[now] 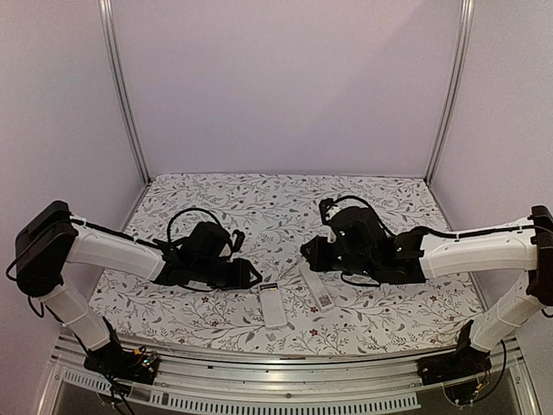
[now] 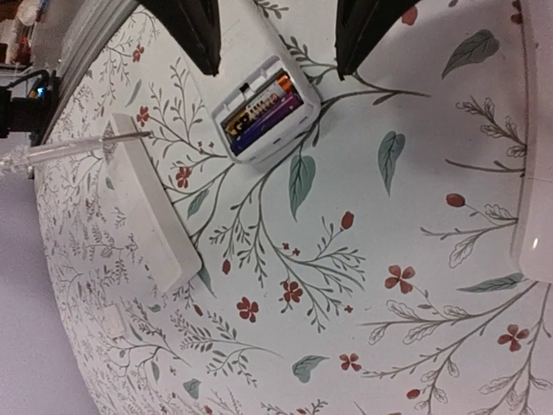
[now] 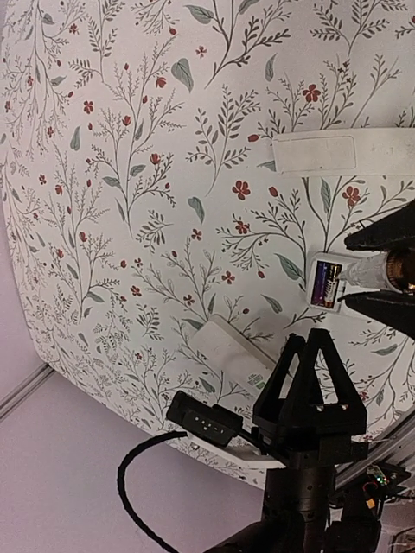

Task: Unload the batteries from the remote control
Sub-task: Hold the remote control without the battery cover at the center of the board.

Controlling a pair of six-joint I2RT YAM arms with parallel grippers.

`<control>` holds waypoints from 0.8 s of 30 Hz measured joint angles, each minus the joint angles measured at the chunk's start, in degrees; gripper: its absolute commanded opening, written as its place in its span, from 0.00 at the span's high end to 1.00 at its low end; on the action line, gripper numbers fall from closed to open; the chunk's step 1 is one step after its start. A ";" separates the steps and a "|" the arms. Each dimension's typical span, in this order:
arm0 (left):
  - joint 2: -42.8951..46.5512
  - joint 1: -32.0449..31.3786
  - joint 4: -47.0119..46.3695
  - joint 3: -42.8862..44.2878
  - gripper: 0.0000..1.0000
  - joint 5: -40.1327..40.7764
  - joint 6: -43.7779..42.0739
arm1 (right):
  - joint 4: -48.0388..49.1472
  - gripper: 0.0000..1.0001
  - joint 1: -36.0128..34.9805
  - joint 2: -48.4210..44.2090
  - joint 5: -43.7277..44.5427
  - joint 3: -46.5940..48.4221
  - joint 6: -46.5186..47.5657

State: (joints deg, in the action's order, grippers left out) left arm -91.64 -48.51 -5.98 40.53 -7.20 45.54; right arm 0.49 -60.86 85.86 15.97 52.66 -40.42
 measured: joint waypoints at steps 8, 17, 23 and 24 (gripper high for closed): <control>-1.01 0.83 -1.90 -0.20 0.65 -0.26 0.24 | -0.61 1.00 0.00 3.06 0.00 2.58 2.71; -3.08 1.03 -3.21 -0.22 0.70 -1.11 0.15 | -3.13 1.00 0.00 6.86 -0.07 6.05 3.80; -4.68 1.11 -3.76 -0.22 0.73 -1.18 0.20 | -4.46 1.00 0.00 8.31 -0.13 7.04 3.80; -4.90 1.11 -3.87 -0.22 0.73 -1.18 0.17 | -4.63 1.00 0.00 8.35 -0.15 7.08 3.80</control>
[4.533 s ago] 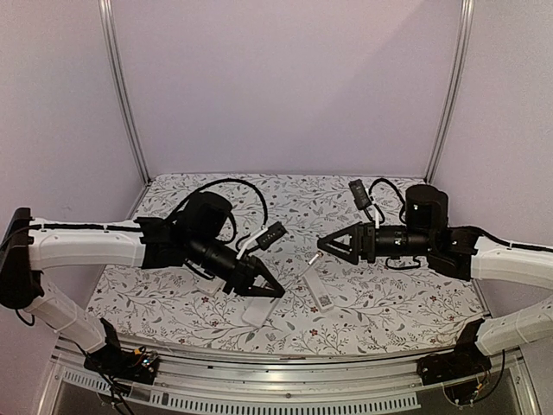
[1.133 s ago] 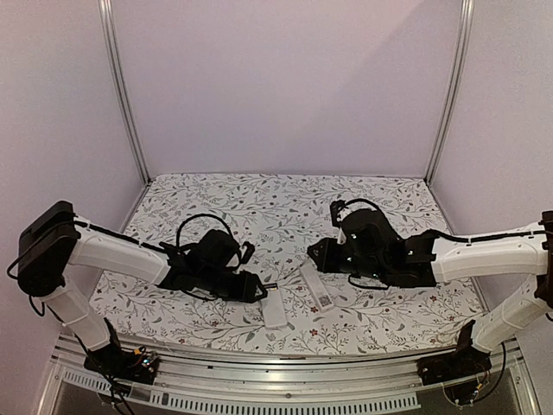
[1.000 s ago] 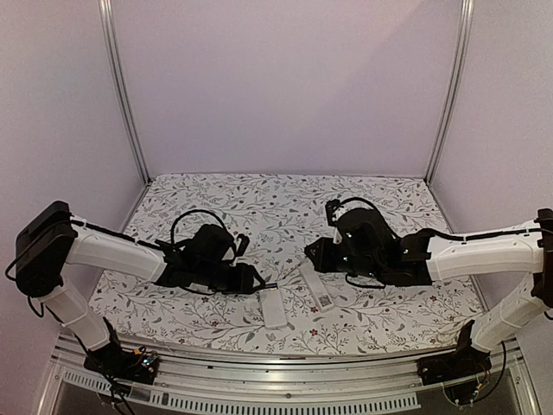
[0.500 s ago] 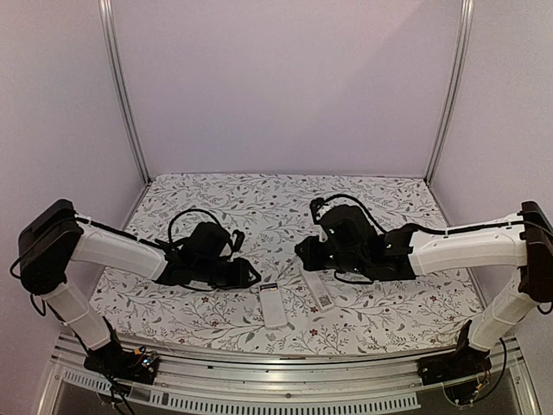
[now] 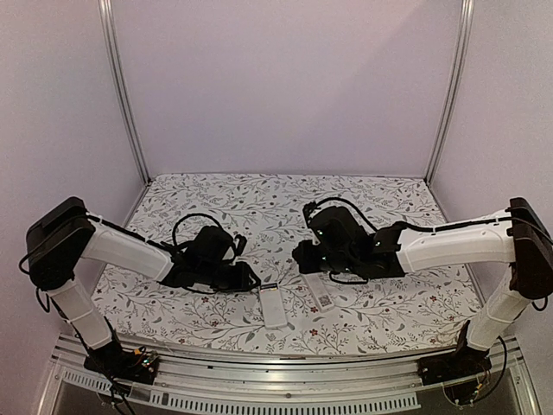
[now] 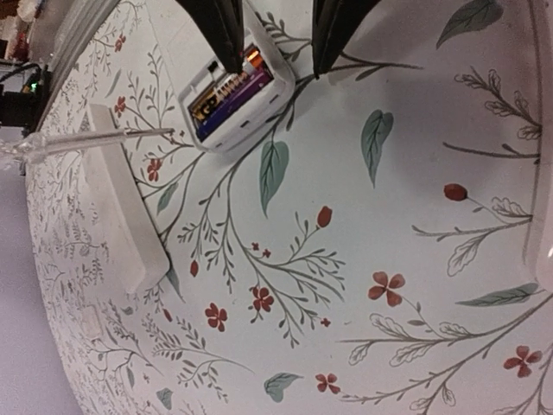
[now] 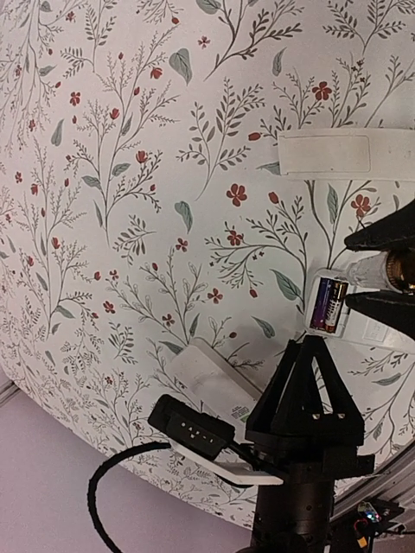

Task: Unload the batteries from the remote control
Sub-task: Hold the remote control without the battery cover at the center of the board.

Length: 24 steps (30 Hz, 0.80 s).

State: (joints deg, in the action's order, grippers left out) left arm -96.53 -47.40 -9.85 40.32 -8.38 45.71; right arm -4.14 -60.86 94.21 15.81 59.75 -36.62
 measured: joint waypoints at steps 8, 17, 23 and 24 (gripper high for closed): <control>-0.26 0.07 -0.63 0.00 0.75 0.04 0.00 | -1.20 1.00 -0.15 0.83 -0.15 0.98 -0.02; -1.09 0.07 -1.05 0.00 0.78 0.04 0.00 | -1.79 1.00 -0.22 1.92 -0.33 1.97 -0.04; -1.11 0.07 -1.09 0.00 0.79 0.02 0.00 | -2.08 1.00 -0.24 2.43 -0.31 2.54 -0.09; -1.11 0.07 -1.11 0.02 0.79 0.02 0.00 | -2.08 1.00 -0.24 2.56 -0.28 2.67 -0.09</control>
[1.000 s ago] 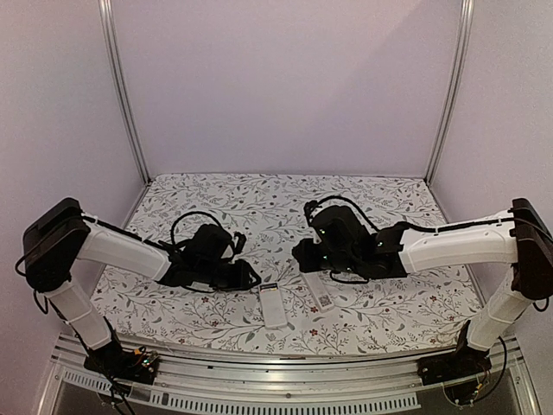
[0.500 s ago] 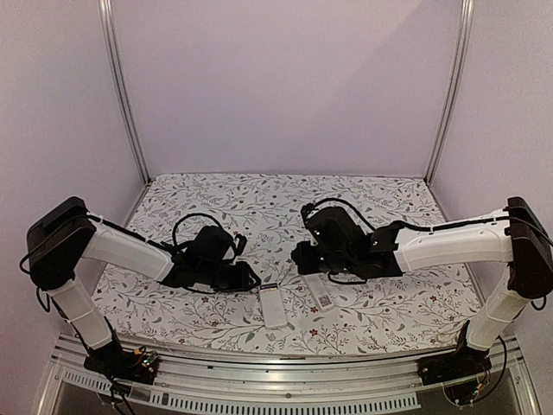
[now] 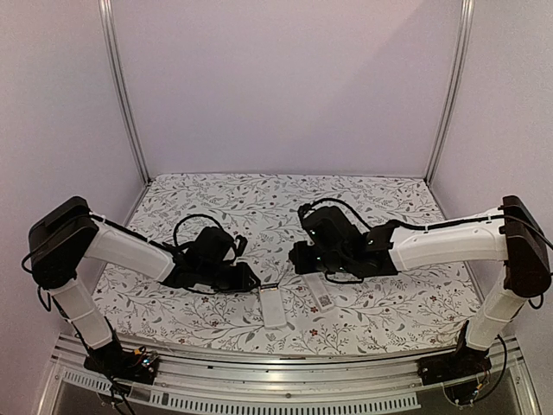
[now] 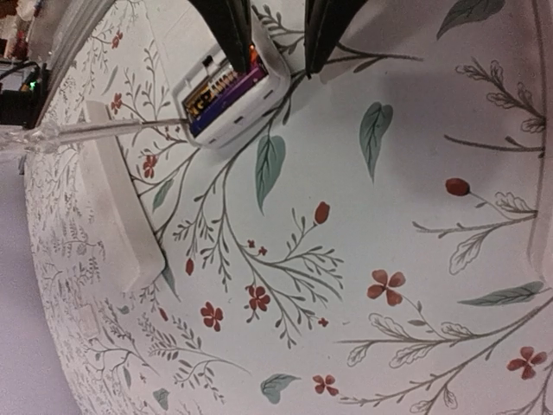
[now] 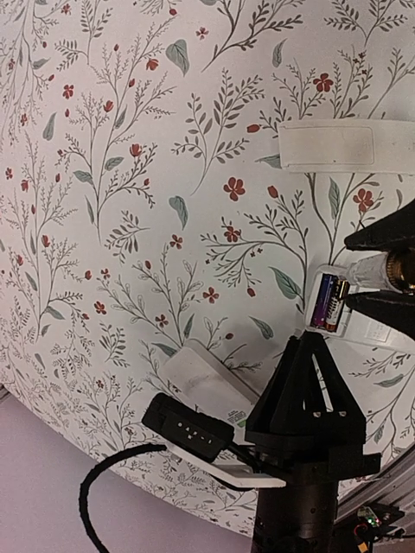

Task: Unload the batteries from the remote control
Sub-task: Hold the remote control without the battery cover at the center of the board.

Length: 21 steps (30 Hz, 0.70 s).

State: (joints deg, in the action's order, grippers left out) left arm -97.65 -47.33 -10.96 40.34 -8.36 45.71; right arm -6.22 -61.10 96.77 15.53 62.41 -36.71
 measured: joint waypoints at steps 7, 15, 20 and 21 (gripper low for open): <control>-0.22 0.00 -0.37 -0.02 0.81 0.00 0.00 | -0.76 1.00 -0.02 0.61 0.11 0.66 -0.48; -0.96 0.00 -0.46 -0.02 0.81 -0.17 0.00 | -2.16 1.00 -0.22 0.92 0.72 1.49 -0.76; -1.18 0.00 -1.05 0.00 0.83 -0.26 0.00 | -3.98 1.00 -0.87 1.62 2.12 3.52 -0.68; -1.31 0.00 -1.27 0.00 0.84 -0.33 0.02 | -4.31 1.00 -0.98 1.84 2.38 3.89 -0.66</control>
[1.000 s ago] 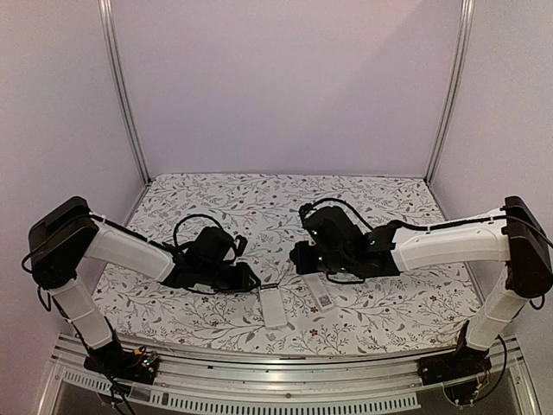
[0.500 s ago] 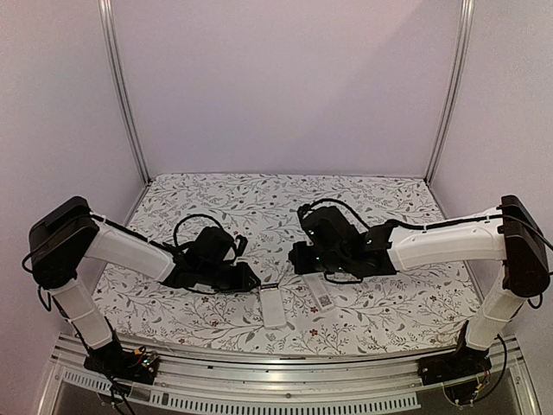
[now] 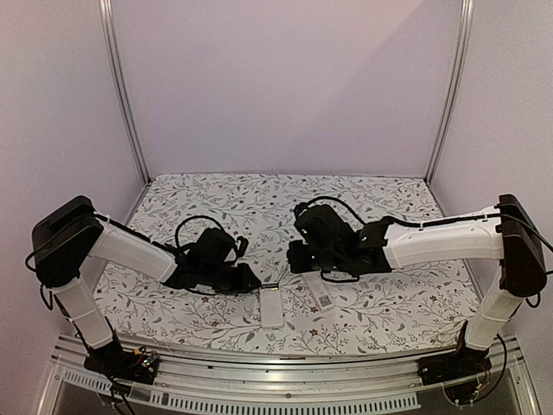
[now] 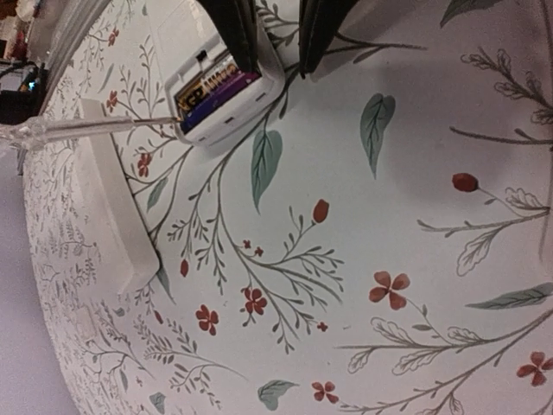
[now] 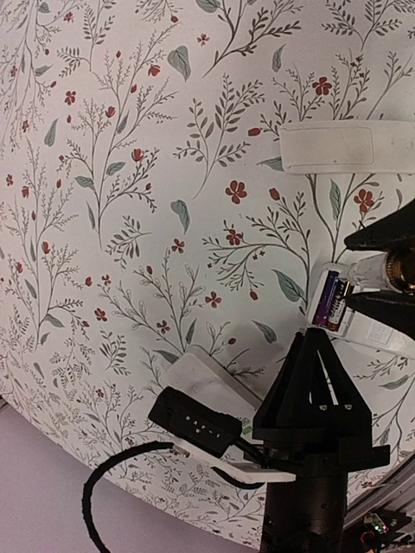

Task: Unload the batteries from the remote control
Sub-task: Hold the remote control without the battery cover at the center of the board.

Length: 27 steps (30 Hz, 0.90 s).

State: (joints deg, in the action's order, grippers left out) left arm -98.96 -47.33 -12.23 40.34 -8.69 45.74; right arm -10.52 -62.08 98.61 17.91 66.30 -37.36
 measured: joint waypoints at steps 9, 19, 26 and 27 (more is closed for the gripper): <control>-0.50 0.09 -0.87 0.00 0.83 -0.74 0.04 | -2.84 1.00 -0.31 0.83 1.09 2.01 -0.04; -0.50 0.11 -1.38 -0.02 0.82 -1.42 0.37 | -4.66 1.00 -0.57 0.85 1.05 2.64 -0.76; -0.52 0.11 -2.05 0.00 0.83 -1.68 0.61 | -5.64 1.00 -0.96 0.90 1.05 2.78 -1.64; -0.55 0.11 -2.08 0.00 0.83 -1.81 0.63 | -5.99 1.00 -1.05 0.92 1.05 2.91 -1.79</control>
State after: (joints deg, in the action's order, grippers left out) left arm -99.50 -47.22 -14.31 40.34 -10.50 46.37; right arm -16.51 -63.13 99.53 18.96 69.21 -39.16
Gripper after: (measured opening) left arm 0.172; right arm 0.114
